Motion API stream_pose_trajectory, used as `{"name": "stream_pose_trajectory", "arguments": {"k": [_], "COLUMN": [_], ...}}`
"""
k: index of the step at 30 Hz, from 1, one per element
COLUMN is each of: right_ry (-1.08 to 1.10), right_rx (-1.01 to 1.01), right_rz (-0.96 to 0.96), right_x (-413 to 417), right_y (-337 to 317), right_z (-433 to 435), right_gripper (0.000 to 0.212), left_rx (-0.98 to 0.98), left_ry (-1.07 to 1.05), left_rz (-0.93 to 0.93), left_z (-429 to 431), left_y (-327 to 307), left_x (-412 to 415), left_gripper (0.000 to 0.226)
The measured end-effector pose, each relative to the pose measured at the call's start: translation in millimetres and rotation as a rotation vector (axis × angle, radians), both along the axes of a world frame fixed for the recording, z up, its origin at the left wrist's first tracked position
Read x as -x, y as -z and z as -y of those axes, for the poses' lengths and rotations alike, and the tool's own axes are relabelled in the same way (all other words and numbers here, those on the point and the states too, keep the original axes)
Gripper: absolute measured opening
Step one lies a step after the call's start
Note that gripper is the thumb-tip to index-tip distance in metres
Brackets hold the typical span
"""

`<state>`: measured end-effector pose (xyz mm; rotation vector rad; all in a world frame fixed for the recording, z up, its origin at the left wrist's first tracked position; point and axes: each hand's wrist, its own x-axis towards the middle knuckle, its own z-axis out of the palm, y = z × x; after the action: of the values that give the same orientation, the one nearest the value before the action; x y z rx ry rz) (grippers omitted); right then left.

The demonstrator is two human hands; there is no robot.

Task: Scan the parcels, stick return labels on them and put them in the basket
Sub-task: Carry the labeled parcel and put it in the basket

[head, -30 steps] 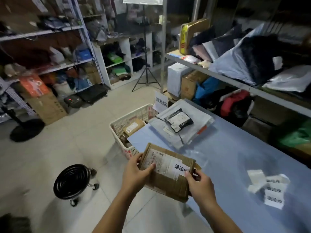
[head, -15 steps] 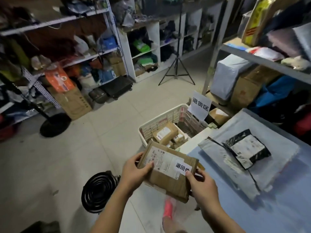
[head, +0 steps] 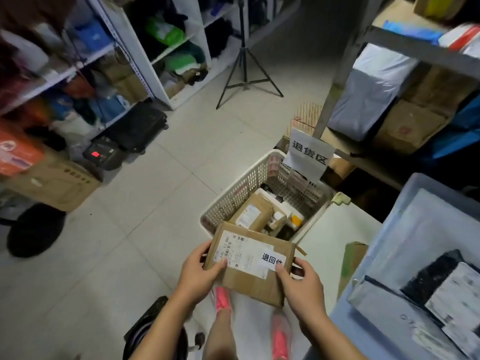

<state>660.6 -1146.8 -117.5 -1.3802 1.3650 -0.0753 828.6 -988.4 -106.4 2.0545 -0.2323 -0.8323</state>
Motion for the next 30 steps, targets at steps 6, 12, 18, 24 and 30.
{"name": "stream_pose_trajectory", "arguments": {"k": [6, 12, 18, 24, 30], "right_ry": [0.138, 0.272, 0.347, 0.34, 0.257], "right_rx": [-0.015, -0.025, -0.024, 0.002, 0.093], "right_rz": [-0.104, -0.134, -0.187, -0.244, -0.27], "right_x": [-78, -159, -214, -216, -214], "right_y": [57, 152, 284, 373, 378], "right_z": [29, 70, 115, 119, 123], "right_gripper": [0.048, 0.064, 0.078, 0.072, 0.065], "left_rx": [-0.003, -0.028, -0.11, -0.139, -0.134], "left_ry": [0.2, 0.359, 0.427, 0.46, 0.417], "left_rz": [-0.091, -0.056, -0.1, -0.091, -0.078], "left_z": [66, 139, 194, 203, 195], "left_y": [73, 165, 287, 377, 388], "left_x": [-104, -193, -246, -250, -251], "left_gripper": [0.056, 0.057, 0.068, 0.069, 0.065]}}
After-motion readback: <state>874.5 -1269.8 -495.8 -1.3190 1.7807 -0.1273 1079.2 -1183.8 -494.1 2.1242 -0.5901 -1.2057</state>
